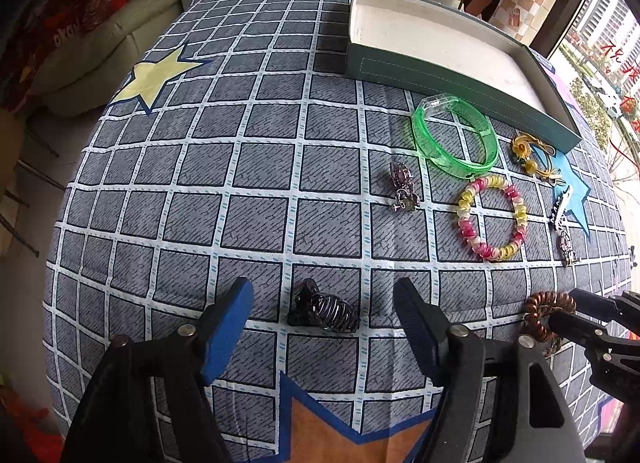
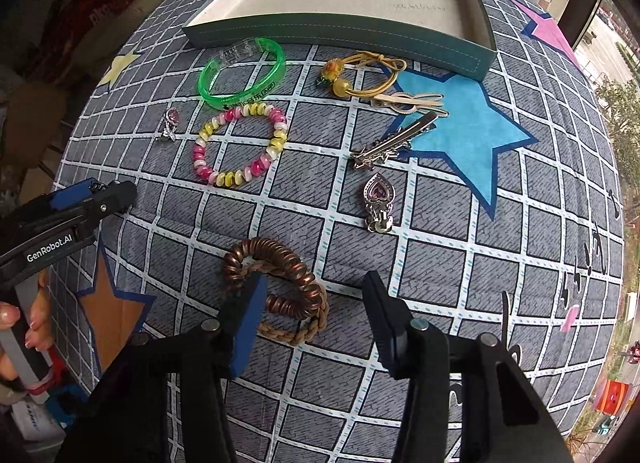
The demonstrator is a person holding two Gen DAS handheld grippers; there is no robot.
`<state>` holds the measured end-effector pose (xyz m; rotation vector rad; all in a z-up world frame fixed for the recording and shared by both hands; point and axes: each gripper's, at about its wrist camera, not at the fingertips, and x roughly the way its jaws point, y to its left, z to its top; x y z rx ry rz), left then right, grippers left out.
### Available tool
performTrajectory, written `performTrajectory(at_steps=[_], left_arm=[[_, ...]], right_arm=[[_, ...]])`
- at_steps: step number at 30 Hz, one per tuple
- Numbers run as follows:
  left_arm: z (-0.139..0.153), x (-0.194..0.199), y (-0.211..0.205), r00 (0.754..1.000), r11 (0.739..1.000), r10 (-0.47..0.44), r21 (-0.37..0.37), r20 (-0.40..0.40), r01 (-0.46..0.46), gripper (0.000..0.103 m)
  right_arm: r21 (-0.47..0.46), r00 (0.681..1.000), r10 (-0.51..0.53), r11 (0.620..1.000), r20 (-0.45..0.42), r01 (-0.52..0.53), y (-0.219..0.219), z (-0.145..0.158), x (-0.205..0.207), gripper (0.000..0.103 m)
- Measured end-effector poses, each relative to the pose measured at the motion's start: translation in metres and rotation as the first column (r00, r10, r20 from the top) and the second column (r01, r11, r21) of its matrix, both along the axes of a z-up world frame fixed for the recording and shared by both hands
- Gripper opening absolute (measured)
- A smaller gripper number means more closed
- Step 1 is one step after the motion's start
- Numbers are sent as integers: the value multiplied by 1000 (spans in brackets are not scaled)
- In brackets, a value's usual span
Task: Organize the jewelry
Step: 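Grasp the black claw clip with the left tool while the right tool grasps the brown coiled hair tie, then carry the clip and coil into the white tray and open both tools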
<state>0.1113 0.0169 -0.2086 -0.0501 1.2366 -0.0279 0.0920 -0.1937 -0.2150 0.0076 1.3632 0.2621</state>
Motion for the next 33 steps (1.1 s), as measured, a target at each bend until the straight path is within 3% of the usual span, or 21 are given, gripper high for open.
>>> performTrajectory(at_steps=[1, 3, 5, 7, 9, 15, 21, 33], left_arm=[[-2, 1, -1, 1000, 1000, -3, 3, -6, 3, 71], [-4, 1, -2, 1000, 1000, -3, 13, -1, 3, 69], [-3, 0, -3, 1000, 1000, 1, 30, 5, -1, 64], [-1, -1, -3, 1000, 1000, 0, 23, 15, 0, 43], [0, -1, -2, 1000, 1000, -4, 6, 11, 4, 40], [13, -3, 3, 1000, 998, -17, -67, 14, 18, 35], [34, -1, -1, 999, 995, -38, -94, 39, 42, 35], [82, 44, -24, 987, 986, -71, -139, 142, 91, 35]], right_arm=[[2, 1000, 6, 1000, -1, -6, 2, -1, 1, 40], [6, 1000, 8, 1000, -3, -8, 4, -3, 3, 22], [15, 1000, 3, 1000, -1, -3, 3, -2, 2, 15], [31, 1000, -8, 999, 2, 8, 1, 0, 3, 14], [53, 1000, -24, 998, 3, 23, -4, 5, 2, 14], [137, 996, -84, 987, 3, 82, -20, 21, 2, 13], [199, 991, -133, 971, 3, 130, -35, 33, 6, 12], [262, 982, -178, 953, 68, 154, -60, 70, 53, 13]])
